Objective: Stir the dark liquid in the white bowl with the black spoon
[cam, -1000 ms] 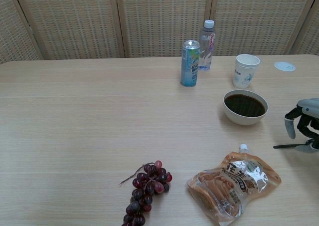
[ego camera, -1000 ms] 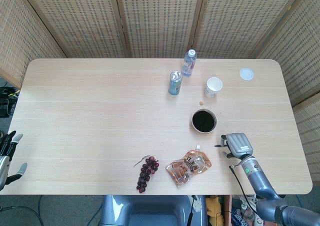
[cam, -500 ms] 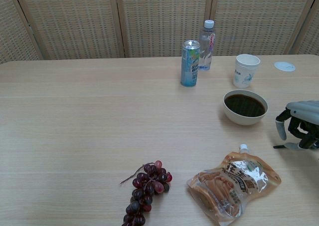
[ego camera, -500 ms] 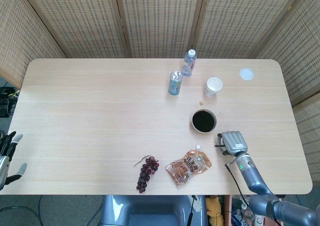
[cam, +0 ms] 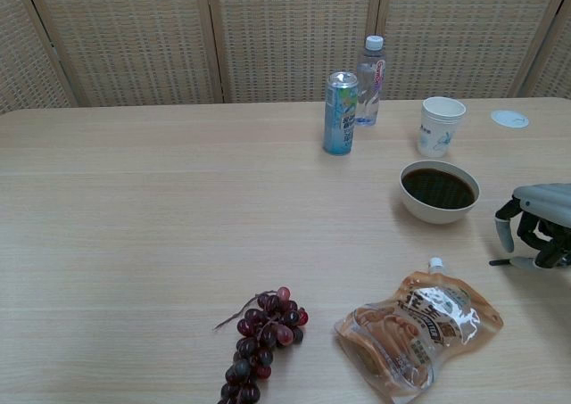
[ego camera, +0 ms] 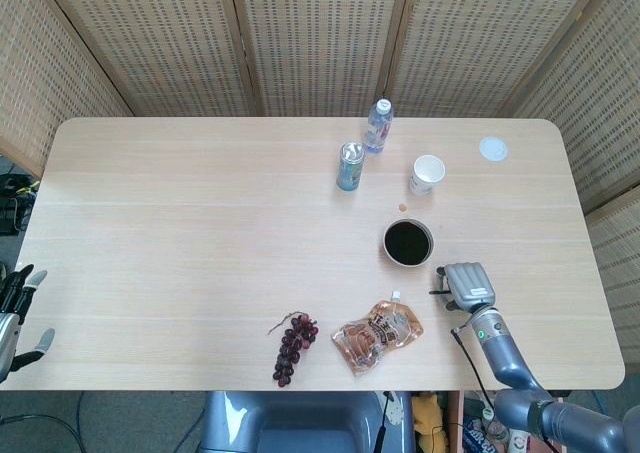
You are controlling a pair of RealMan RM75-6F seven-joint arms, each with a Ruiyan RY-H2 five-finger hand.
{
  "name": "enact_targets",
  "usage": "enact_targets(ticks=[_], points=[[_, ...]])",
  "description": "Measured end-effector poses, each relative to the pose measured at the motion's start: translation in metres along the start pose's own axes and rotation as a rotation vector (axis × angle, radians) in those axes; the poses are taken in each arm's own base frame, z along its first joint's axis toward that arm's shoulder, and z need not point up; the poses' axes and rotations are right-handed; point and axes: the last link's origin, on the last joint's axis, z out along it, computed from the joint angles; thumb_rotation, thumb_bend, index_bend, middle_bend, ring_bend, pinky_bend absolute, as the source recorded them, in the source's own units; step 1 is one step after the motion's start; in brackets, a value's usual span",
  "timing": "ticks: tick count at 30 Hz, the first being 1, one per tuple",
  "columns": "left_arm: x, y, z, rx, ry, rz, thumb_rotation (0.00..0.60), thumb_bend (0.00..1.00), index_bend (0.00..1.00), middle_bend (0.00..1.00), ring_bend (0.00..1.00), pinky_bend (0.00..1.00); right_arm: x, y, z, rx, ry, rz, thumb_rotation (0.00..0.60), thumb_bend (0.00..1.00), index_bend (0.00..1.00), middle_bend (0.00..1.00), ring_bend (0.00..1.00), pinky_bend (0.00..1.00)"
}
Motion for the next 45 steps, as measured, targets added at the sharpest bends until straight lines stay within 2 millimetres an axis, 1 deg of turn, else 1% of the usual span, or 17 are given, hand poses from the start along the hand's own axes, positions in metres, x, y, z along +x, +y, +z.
enact_targets(ticks=[14, 45], points=[[0.0, 0.0, 0.0, -0.003, -0.014, -0.005, 0.6, 0.36, 0.0, 0.0, 0.0, 0.0, -0.007, 0.0, 0.005, -0.015, 0.004, -0.002, 0.6, 0.5, 0.54, 0.93, 1.0, 1.0], [-0.001, -0.002, -0.001, 0.001, -0.022, -0.01, 0.6, 0.36, 0.0, 0.0, 0.0, 0.0, -0.02, 0.002, 0.008, -0.026, -0.002, -0.027, 0.6, 0.5, 0.54, 0.94, 1.0, 1.0]])
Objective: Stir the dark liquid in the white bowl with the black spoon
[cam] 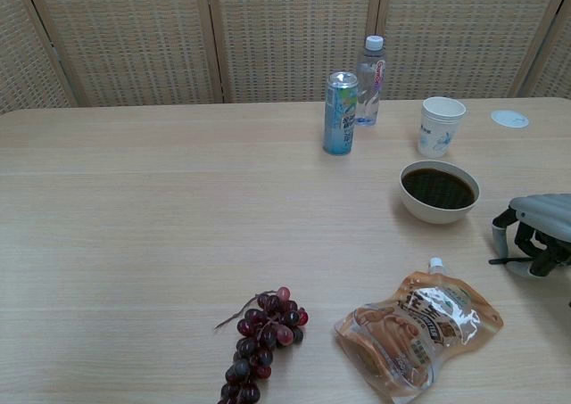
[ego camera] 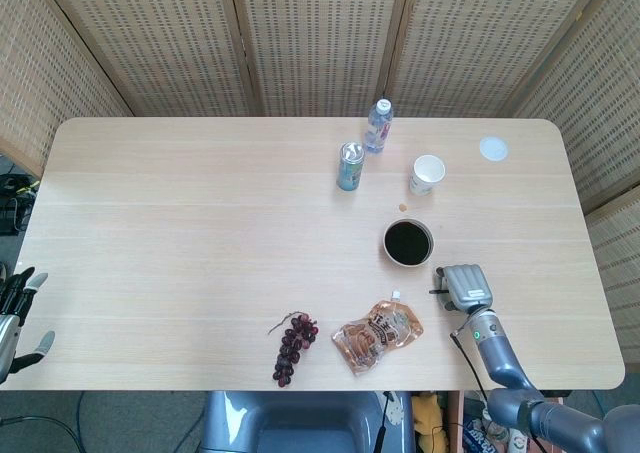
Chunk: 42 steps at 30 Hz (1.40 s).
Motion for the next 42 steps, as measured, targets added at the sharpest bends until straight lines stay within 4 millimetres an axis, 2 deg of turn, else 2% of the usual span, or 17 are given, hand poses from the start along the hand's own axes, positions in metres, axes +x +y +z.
enact_targets(ticks=[10, 18, 23, 34, 42], points=[[-0.001, -0.001, 0.0, 0.001, -0.001, -0.002, 0.6, 0.36, 0.0, 0.0, 0.0, 0.0, -0.004, -0.002, 0.0, 0.007, -0.004, -0.003, 0.6, 0.5, 0.55, 0.94, 1.0, 1.0], [-0.002, -0.003, -0.002, 0.009, -0.002, -0.004, 0.6, 0.36, 0.0, 0.0, 0.0, 0.0, -0.008, -0.002, 0.0, 0.006, -0.021, 0.002, 0.6, 0.66, 0.63, 0.96, 1.0, 1.0], [-0.002, -0.003, -0.001, 0.007, 0.0, -0.005, 0.6, 0.36, 0.0, 0.0, 0.0, 0.0, -0.006, -0.001, -0.002, 0.008, -0.016, 0.016, 0.6, 0.72, 0.66, 0.96, 1.0, 1.0], [-0.001, -0.002, 0.0, 0.003, 0.007, -0.006, 0.6, 0.36, 0.0, 0.0, 0.0, 0.0, 0.012, -0.002, -0.013, 0.038, 0.009, 0.1, 0.6, 0.76, 0.68, 0.97, 1.0, 1.0], [-0.002, -0.002, 0.0, 0.0, 0.006, -0.011, 0.6, 0.36, 0.0, 0.0, 0.0, 0.0, 0.039, -0.008, -0.026, 0.079, -0.012, 0.309, 0.6, 0.76, 0.69, 0.97, 1.0, 1.0]])
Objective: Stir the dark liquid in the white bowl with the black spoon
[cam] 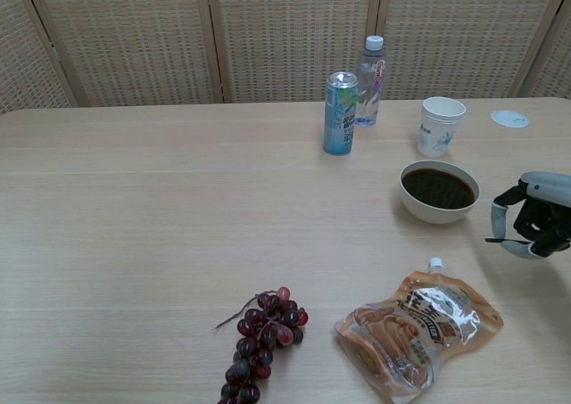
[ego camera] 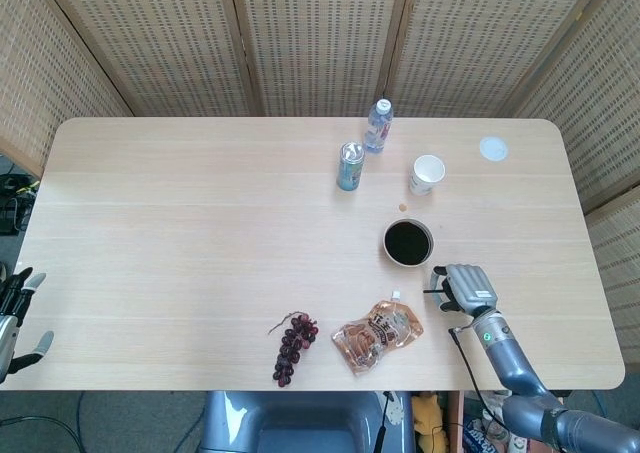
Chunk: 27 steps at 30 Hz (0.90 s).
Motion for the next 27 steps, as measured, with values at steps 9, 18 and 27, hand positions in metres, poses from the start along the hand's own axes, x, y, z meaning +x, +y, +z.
enact_targets(ticks=[9, 18, 27], points=[[-0.001, 0.001, 0.001, -0.008, 0.0, -0.002, 0.6, 0.36, 0.0, 0.0, 0.0, 0.0, 0.032, -0.017, -0.001, 0.025, -0.041, 0.377, 0.6, 0.77, 0.69, 0.97, 1.0, 1.0], [0.0, 0.0, 0.0, -0.005, 0.001, -0.001, 0.6, 0.36, 0.0, 0.0, 0.0, 0.0, 0.06, -0.044, 0.014, 0.082, -0.088, 0.692, 0.6, 0.77, 0.69, 0.97, 1.0, 1.0], [-0.001, -0.003, -0.003, 0.009, -0.002, 0.0, 0.6, 0.37, 0.0, 0.0, 0.0, 0.0, 0.07, -0.065, 0.044, 0.099, -0.097, 0.838, 0.6, 0.77, 0.69, 0.97, 1.0, 1.0]])
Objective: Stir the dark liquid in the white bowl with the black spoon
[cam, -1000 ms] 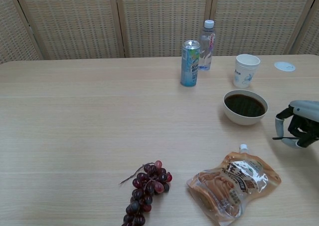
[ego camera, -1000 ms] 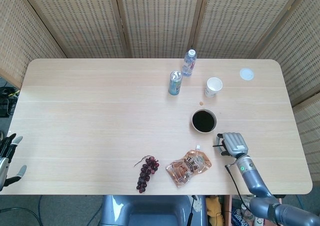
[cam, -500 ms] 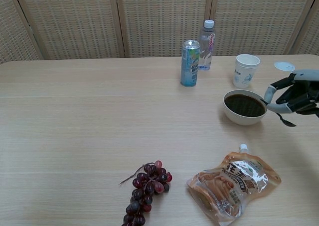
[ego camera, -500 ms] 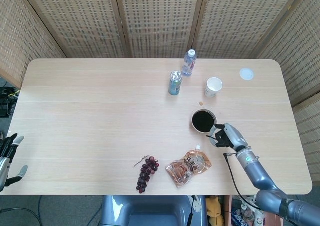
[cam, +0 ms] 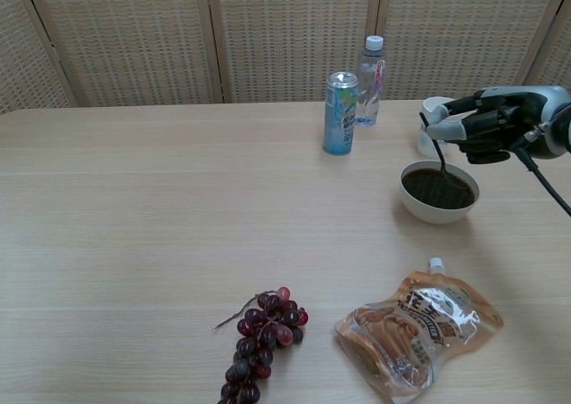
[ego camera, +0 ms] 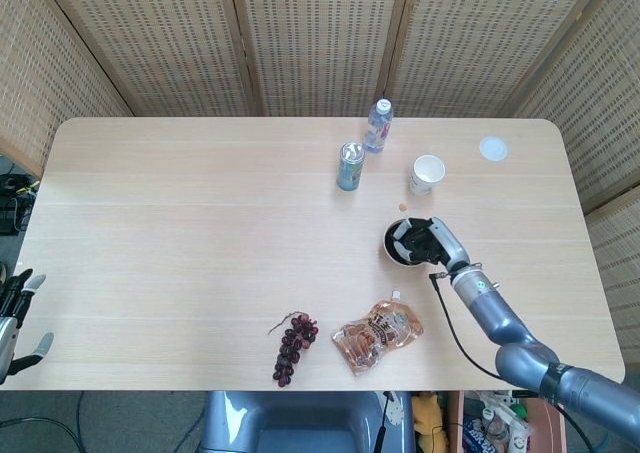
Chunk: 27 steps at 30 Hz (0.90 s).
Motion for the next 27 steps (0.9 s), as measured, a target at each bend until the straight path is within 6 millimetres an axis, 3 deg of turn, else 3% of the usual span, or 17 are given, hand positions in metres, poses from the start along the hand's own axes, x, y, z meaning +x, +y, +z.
enact_targets(ticks=[12, 27], points=[[0.001, -0.003, -0.003, 0.013, -0.002, 0.005, 0.6, 0.36, 0.0, 0.0, 0.0, 0.0, -0.011, 0.009, 0.036, -0.021, 0.036, -0.055, 0.6, 0.77, 0.69, 0.97, 1.0, 1.0], [0.001, -0.001, -0.005, 0.015, -0.007, 0.007, 0.6, 0.36, 0.0, 0.0, 0.0, 0.0, -0.01, 0.026, 0.054, -0.054, 0.086, -0.253, 0.6, 0.78, 0.69, 0.97, 1.0, 1.0]])
